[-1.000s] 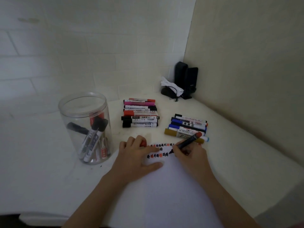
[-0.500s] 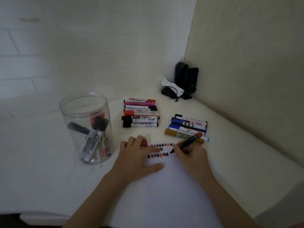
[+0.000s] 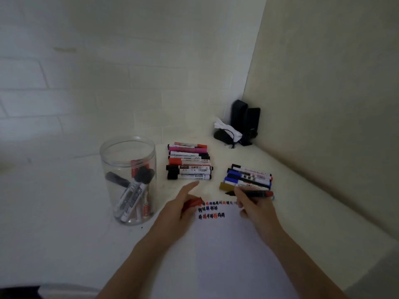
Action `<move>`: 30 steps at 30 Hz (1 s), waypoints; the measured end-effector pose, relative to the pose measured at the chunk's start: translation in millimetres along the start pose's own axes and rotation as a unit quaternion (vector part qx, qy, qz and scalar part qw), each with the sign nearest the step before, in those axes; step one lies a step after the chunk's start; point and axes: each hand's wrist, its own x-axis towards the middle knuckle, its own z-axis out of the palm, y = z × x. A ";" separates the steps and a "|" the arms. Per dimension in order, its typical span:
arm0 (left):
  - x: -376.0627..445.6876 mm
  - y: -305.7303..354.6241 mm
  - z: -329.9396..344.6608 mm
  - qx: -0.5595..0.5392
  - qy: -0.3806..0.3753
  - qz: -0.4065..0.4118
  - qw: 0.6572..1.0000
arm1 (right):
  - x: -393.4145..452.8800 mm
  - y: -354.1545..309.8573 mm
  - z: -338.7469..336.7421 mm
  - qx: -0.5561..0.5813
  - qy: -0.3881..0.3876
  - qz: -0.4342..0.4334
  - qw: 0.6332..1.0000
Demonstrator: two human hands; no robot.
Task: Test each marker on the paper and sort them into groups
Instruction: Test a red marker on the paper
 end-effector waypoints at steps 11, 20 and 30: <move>1.9 0.5 -2.9 0.011 0.063 0.024 0.998 | -11.1 -7.4 29.2 0.015 -0.042 0.031 0.999; 1.6 1.7 -9.2 -0.146 0.059 -0.050 0.986 | -9.0 -6.8 33.5 0.017 -0.046 0.032 0.998; 1.2 1.8 -9.9 -0.127 0.059 -0.021 0.990 | -9.8 5.8 53.9 0.048 -0.065 0.072 0.994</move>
